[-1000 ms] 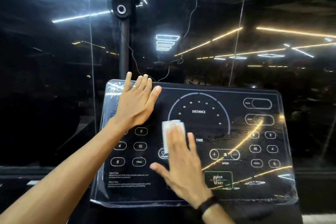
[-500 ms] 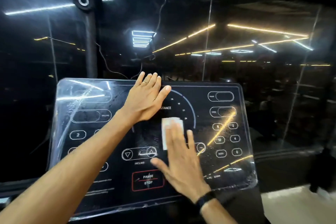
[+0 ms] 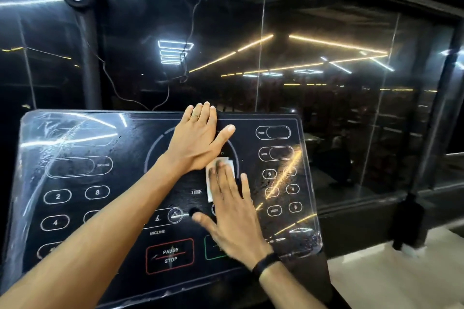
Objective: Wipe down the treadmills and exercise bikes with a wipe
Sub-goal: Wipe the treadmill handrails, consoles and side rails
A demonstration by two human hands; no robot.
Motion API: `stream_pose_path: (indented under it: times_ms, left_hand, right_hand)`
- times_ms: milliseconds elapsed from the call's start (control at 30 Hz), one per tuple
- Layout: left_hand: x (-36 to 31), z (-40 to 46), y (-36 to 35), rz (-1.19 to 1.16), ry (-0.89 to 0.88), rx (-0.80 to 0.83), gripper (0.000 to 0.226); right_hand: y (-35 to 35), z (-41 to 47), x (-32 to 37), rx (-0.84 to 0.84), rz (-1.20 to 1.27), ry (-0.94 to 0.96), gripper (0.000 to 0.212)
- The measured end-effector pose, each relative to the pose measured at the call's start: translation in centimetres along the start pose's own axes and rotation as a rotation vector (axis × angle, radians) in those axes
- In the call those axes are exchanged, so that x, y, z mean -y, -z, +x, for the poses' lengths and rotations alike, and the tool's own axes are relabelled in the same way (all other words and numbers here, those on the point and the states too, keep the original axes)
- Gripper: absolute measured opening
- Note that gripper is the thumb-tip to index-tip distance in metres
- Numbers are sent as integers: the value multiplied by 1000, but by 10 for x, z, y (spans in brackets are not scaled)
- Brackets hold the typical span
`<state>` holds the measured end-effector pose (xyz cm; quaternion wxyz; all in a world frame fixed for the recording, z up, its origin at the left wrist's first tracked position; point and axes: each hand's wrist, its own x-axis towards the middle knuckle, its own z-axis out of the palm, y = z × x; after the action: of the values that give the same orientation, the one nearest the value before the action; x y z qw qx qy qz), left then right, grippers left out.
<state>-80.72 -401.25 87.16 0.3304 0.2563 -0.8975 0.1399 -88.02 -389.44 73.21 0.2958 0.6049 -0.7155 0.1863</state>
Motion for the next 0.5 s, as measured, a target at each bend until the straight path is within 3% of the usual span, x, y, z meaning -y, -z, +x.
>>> stream_pose_path:
  times_ms: [67, 267, 400, 500]
  left_hand:
    - [-4, 0, -1, 19, -11, 0, 103]
    - [-2, -3, -3, 89, -29, 6, 109]
    - [-7, 1, -9, 114, -35, -28, 115]
    - [-11, 3, -13, 119, -50, -48, 116]
  right_hand:
    - [5, 10, -30, -6, -61, -17, 94]
    - [16, 14, -132, -38, -29, -428, 92]
    - [-10, -35, -77, -20, 95, -602, 100]
    - [-7, -33, -32, 31, 122, -417, 101]
